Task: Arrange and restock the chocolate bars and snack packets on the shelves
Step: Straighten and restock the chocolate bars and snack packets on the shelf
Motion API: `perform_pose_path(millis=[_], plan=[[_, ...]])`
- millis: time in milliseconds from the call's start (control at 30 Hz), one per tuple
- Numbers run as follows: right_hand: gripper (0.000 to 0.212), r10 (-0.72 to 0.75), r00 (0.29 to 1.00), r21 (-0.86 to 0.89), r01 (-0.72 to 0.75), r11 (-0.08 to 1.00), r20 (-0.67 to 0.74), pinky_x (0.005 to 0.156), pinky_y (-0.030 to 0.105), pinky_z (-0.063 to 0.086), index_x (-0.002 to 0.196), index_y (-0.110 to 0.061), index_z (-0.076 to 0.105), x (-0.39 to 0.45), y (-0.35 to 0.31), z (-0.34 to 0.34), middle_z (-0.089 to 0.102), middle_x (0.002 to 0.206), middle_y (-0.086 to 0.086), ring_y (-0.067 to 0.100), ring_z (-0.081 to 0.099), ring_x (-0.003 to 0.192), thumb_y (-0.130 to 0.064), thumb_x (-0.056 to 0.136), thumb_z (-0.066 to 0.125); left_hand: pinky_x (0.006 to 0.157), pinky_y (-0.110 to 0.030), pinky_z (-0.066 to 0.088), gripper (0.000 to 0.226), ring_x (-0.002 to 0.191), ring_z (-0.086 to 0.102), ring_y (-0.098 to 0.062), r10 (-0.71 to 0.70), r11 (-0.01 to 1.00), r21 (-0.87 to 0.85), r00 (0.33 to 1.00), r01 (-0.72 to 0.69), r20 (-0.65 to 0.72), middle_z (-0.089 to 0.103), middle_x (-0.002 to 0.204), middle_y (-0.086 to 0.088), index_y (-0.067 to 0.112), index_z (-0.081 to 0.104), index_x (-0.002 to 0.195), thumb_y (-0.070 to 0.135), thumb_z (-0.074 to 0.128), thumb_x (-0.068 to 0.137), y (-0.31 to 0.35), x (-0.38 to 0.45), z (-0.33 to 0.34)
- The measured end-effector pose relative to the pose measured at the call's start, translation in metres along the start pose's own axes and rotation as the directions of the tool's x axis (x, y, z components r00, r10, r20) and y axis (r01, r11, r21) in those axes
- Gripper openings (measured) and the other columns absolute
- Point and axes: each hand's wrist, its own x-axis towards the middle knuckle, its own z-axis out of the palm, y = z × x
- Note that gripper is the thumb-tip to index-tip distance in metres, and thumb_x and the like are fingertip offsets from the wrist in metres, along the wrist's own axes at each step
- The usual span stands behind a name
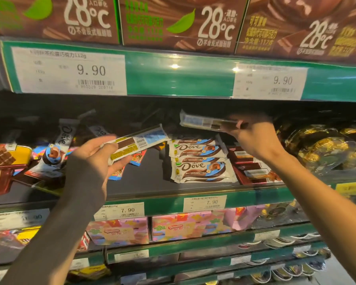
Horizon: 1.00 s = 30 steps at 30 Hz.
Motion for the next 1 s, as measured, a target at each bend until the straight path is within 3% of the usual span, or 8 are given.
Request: perform_pose_path(millis=[67, 133, 300, 400, 567, 800, 900, 1000], plan=[[0.022, -0.098, 0.995, -0.014, 0.098, 0.995, -0.004, 0.083, 0.033, 0.056, 0.111, -0.021, 0.075, -0.022, -0.003, -0.005, 0.073, 0.111, -0.001, 0.016, 0.065, 0.1, -0.026, 0.09, 0.07, 0.061, -0.02, 0.057, 0.021, 0.086, 0.066, -0.016, -0.027, 0.999, -0.029, 0.999, 0.028, 0.027, 0.064, 0.099, -0.005, 0.011, 0.061, 0.108, -0.002, 0.051, 0.093, 0.001, -0.003, 0.0], [0.023, -0.168, 0.986, -0.087, 0.168, 0.982, 0.002, 0.081, 0.029, 0.056, 0.11, -0.021, 0.076, -0.032, 0.002, -0.004, 0.073, 0.107, -0.002, 0.014, 0.065, 0.098, -0.028, 0.089, 0.071, 0.07, -0.026, 0.06, 0.019, 0.097, 0.068, -0.022, -0.013, 1.0, -0.004, 0.998, 0.014, 0.066, 0.066, 0.113, -0.012, 0.01, 0.066, 0.097, -0.003, 0.053, 0.094, 0.003, -0.012, -0.002], [0.025, -0.334, 0.938, -0.22, 0.346, 0.912, 0.089, 0.077, 0.035, 0.054, 0.112, -0.018, 0.075, -0.052, 0.014, 0.003, 0.07, 0.108, 0.0, 0.019, 0.06, 0.098, -0.024, 0.088, 0.072, 0.072, -0.03, 0.06, 0.015, 0.105, 0.067, -0.025, -0.027, 0.998, -0.058, 0.999, 0.029, 0.041, 0.066, 0.114, -0.01, 0.006, 0.067, 0.097, -0.002, 0.055, 0.093, -0.002, -0.024, -0.009], [0.029, -0.308, 0.93, -0.228, 0.351, 0.908, 0.202, 0.083, 0.031, 0.054, 0.119, -0.021, 0.072, -0.058, 0.017, 0.003, 0.068, 0.117, 0.0, 0.016, 0.059, 0.106, -0.03, 0.092, 0.067, 0.07, -0.03, 0.06, 0.012, 0.105, 0.066, -0.025, -0.057, 0.997, -0.05, 0.997, 0.059, 0.045, 0.067, 0.106, -0.008, 0.009, 0.065, 0.097, 0.007, 0.065, 0.085, -0.003, -0.025, -0.01], [0.036, -0.309, 0.894, -0.215, 0.388, 0.896, 0.326, 0.093, 0.024, 0.044, 0.125, -0.024, 0.069, -0.062, 0.02, 0.003, 0.067, 0.124, -0.005, 0.01, 0.056, 0.111, -0.041, 0.095, 0.059, 0.073, -0.033, 0.061, 0.016, 0.1, 0.07, -0.022, -0.036, 0.999, -0.012, 0.999, 0.036, 0.034, 0.068, 0.114, -0.014, 0.008, 0.07, 0.096, -0.001, 0.057, 0.093, 0.002, -0.033, -0.009], [0.039, -0.24, 0.934, -0.177, 0.292, 0.94, 0.264, 0.095, 0.035, 0.041, 0.12, -0.032, 0.065, -0.062, 0.022, 0.014, 0.065, 0.113, -0.017, 0.005, 0.053, 0.11, -0.053, 0.087, 0.063, 0.074, -0.032, 0.06, 0.016, 0.097, 0.071, -0.021, -0.032, 0.999, 0.032, 0.998, 0.031, 0.046, 0.073, 0.103, -0.01, 0.011, 0.069, 0.104, 0.004, 0.059, 0.093, 0.006, -0.037, -0.009], [0.038, -0.229, 0.93, -0.133, 0.276, 0.952, 0.289, 0.099, 0.032, 0.032, 0.125, -0.035, 0.062, -0.062, 0.023, 0.016, 0.063, 0.119, -0.018, 0.003, 0.048, 0.116, -0.045, 0.089, 0.066, 0.072, -0.03, 0.06, 0.014, 0.098, 0.07, -0.022, -0.003, 1.0, 0.027, 1.0, 0.003, 0.03, 0.068, 0.113, -0.008, 0.012, 0.068, 0.097, 0.004, 0.06, 0.091, 0.009, -0.035, -0.017], [0.034, -0.237, 0.924, -0.107, 0.279, 0.954, 0.3, 0.102, 0.036, 0.031, 0.123, -0.037, 0.063, -0.062, 0.023, 0.017, 0.062, 0.122, -0.021, 0.0, 0.046, 0.12, -0.042, 0.09, 0.066, 0.07, -0.028, 0.06, 0.012, 0.092, 0.072, -0.014, 0.031, 0.998, -0.064, 0.994, -0.024, 0.107, 0.063, 0.118, -0.009, 0.014, 0.073, 0.083, 0.018, 0.073, 0.071, 0.014, -0.039, -0.019]])
